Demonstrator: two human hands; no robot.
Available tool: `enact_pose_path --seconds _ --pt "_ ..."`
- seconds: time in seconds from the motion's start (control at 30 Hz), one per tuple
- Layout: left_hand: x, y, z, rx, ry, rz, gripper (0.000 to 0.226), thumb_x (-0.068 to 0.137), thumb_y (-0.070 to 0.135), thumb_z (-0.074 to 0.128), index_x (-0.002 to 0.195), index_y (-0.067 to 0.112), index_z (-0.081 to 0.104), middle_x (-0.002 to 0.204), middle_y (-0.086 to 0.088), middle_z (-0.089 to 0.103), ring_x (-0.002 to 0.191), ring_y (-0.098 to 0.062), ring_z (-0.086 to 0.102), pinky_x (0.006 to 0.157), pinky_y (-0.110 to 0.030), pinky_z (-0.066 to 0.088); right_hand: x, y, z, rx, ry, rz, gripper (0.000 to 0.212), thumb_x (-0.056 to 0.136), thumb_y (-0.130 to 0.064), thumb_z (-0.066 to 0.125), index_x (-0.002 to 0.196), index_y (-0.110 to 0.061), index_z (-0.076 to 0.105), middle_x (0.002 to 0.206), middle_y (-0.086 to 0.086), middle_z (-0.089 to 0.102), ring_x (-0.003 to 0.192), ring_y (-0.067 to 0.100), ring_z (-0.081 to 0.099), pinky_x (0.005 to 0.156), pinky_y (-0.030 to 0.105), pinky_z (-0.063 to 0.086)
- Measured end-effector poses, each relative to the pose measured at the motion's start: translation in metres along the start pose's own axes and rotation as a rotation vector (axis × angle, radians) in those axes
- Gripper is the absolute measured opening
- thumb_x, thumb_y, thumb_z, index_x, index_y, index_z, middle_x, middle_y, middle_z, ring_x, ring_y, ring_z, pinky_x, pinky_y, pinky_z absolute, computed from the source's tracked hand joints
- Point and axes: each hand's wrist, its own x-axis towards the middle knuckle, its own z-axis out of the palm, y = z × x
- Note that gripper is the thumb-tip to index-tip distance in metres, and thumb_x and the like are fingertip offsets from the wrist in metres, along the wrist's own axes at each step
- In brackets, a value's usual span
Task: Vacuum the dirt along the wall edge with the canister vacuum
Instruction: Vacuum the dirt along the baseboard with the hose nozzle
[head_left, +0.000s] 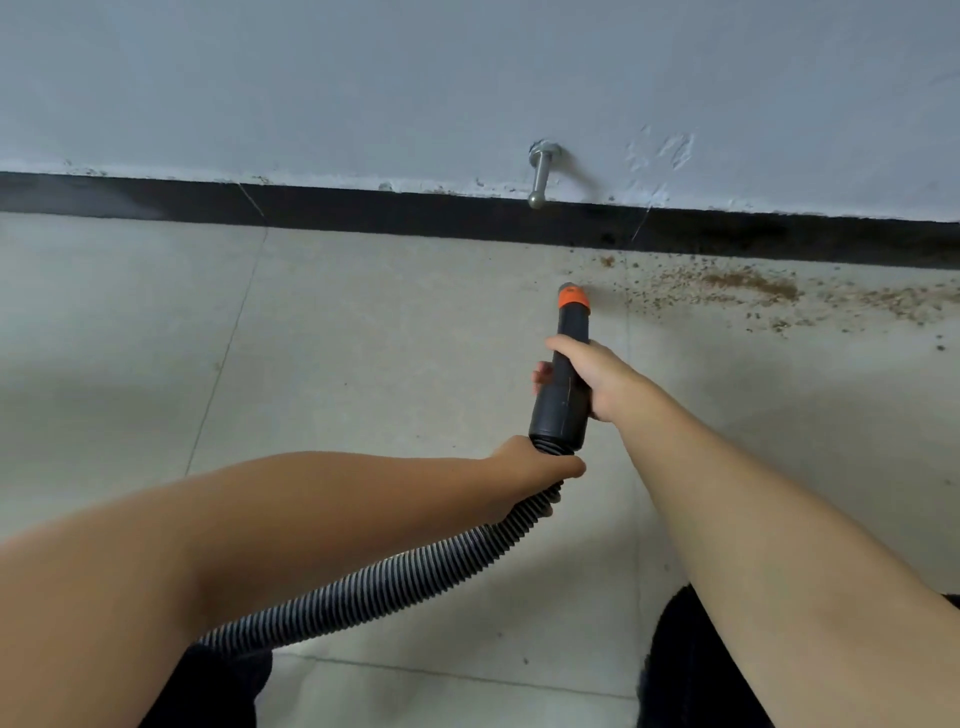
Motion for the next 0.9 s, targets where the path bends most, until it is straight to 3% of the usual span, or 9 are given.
enact_pose_path --seconds 0.23,0.37,0.53,0.6,0.8,0.9 --pt "0.006 0.036 0.077 -0.257 0.096 0.007 0.018 0.085 0.021 0.066 0.091 0.012 0.053 0.069 -0.005 0.056 0.054 -0.015 0.056 0.053 -0.024 0.053 -0.007 -0.044 -0.025 -0.538 -0.046 0.052 0.017 0.086 -0.017 0.059 0.097 -0.010 0.049 0.056 0.005 0.062 0.042 0.018 0.059 0.054 0.026 0.050" --pt "0.011 0.060 0.102 -0.415 0.120 -0.002 0.016 0.086 0.020 0.064 0.086 0.012 0.051 0.069 -0.006 0.056 0.051 -0.016 0.056 0.042 -0.018 0.048 -0.008 -0.065 -0.030 -0.788 -0.128 0.039 0.016 0.086 -0.022 0.058 0.095 -0.012 0.049 0.051 0.001 0.064 0.043 0.015 0.060 0.053 0.024 0.048" --pt "0.023 0.051 0.078 -0.370 0.161 0.029 0.017 0.086 0.019 0.066 0.089 0.010 0.052 0.069 -0.005 0.055 0.052 -0.016 0.054 0.045 -0.019 0.048 0.009 -0.057 -0.020 -0.665 -0.122 -0.020 0.023 0.083 -0.023 0.060 0.101 -0.011 0.051 0.055 0.002 0.065 0.063 0.023 0.061 0.088 0.041 0.053" --pt "0.020 0.041 0.072 -0.334 0.161 0.025 0.018 0.086 0.019 0.066 0.092 0.009 0.052 0.068 -0.005 0.054 0.052 -0.016 0.053 0.049 -0.022 0.049 0.010 -0.048 -0.016 -0.616 -0.111 -0.017 0.026 0.082 -0.023 0.061 0.103 -0.011 0.052 0.056 0.002 0.065 0.063 0.023 0.061 0.092 0.043 0.052" --pt "0.000 0.010 0.073 -0.123 -0.061 -0.035 0.018 0.086 0.020 0.067 0.089 0.012 0.051 0.069 -0.004 0.053 0.050 -0.013 0.053 0.044 -0.017 0.048 -0.014 -0.007 -0.049 -0.306 -0.033 0.088 0.014 0.084 -0.018 0.060 0.091 -0.011 0.048 0.055 0.004 0.061 0.047 0.018 0.058 0.060 0.029 0.053" --pt "-0.010 0.004 0.075 0.027 -0.166 -0.083 0.022 0.085 0.025 0.069 0.092 0.012 0.053 0.072 -0.004 0.056 0.052 -0.014 0.056 0.048 -0.020 0.050 -0.030 0.011 -0.071 -0.187 0.045 0.107 0.016 0.086 -0.019 0.059 0.094 -0.012 0.048 0.061 0.004 0.061 0.046 0.017 0.060 0.055 0.027 0.051"
